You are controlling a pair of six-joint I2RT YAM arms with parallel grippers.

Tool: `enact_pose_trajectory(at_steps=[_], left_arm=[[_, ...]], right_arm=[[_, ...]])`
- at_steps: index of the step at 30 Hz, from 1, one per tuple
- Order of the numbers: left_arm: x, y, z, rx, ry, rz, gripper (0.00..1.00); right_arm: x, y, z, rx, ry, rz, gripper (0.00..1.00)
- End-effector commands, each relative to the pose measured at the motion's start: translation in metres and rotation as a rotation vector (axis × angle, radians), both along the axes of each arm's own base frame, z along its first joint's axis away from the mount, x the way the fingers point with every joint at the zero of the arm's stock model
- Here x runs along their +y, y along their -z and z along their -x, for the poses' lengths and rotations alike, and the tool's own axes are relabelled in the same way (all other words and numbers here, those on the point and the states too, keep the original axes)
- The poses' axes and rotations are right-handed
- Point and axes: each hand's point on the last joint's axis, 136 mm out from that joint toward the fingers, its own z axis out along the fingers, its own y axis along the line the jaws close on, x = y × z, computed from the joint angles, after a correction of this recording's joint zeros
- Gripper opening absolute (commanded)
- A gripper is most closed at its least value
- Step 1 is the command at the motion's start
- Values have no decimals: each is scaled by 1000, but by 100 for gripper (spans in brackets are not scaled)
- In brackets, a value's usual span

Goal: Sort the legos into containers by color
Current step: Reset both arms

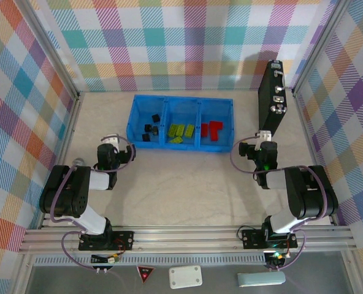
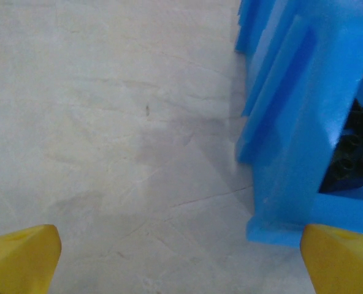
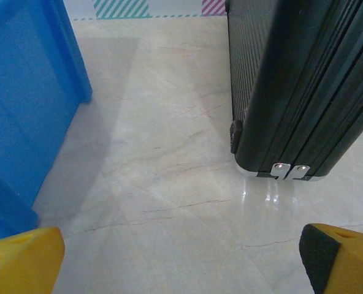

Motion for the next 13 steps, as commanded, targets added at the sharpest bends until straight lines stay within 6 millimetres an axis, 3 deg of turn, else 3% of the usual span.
enact_pose_trajectory(at_steps=[1,13], left_arm=[[-3,-14,-9,-49,15,-28,100],[-3,-15,-10,-51,14,-28,100]], right_arm=[[-4,-12,-6,-52,21,-18,99],[-6,-13,-5,-54,12,-30,99]])
